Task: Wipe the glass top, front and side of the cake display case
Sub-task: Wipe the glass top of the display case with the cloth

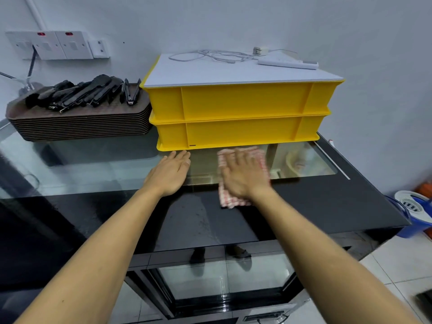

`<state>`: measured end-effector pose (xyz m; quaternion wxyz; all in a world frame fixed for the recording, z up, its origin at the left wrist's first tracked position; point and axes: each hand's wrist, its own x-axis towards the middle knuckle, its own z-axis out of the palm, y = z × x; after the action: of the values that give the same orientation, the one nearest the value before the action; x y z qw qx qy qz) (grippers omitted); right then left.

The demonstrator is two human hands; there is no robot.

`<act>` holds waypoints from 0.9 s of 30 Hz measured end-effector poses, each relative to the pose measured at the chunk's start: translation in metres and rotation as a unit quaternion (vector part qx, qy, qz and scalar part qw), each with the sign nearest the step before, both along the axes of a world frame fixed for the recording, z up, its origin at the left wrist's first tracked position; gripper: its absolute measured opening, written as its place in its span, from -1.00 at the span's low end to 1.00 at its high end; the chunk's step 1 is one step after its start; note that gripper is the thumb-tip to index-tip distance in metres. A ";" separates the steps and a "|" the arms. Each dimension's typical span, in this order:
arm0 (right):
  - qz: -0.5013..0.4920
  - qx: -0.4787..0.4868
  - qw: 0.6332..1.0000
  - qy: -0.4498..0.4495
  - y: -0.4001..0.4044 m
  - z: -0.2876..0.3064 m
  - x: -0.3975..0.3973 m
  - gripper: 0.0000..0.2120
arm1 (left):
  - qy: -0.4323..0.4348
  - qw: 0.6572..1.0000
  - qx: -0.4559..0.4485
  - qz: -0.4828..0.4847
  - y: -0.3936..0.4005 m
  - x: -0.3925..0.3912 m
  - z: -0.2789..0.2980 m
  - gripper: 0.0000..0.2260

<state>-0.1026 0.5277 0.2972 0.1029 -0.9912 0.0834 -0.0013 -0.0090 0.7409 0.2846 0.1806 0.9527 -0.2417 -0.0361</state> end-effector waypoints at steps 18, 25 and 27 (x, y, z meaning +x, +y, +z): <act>0.013 0.015 1.000 0.011 0.026 -0.001 0.006 -0.38 | 0.006 1.000 0.010 -0.012 0.000 0.002 0.002 -0.51; 0.126 -0.006 0.992 -0.013 -0.008 -0.002 -0.066 -0.44 | 0.004 0.997 0.043 -0.062 0.034 0.003 0.004 -0.51; 0.055 -0.025 0.998 -0.006 -0.058 -0.003 -0.057 -0.41 | -0.002 0.998 0.049 -0.048 0.035 0.000 0.002 -0.51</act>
<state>-0.1596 0.4699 0.2940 0.0784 -0.9965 0.0278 -0.0034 -0.0091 0.7759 0.2871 0.1312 0.9477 -0.2858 -0.0549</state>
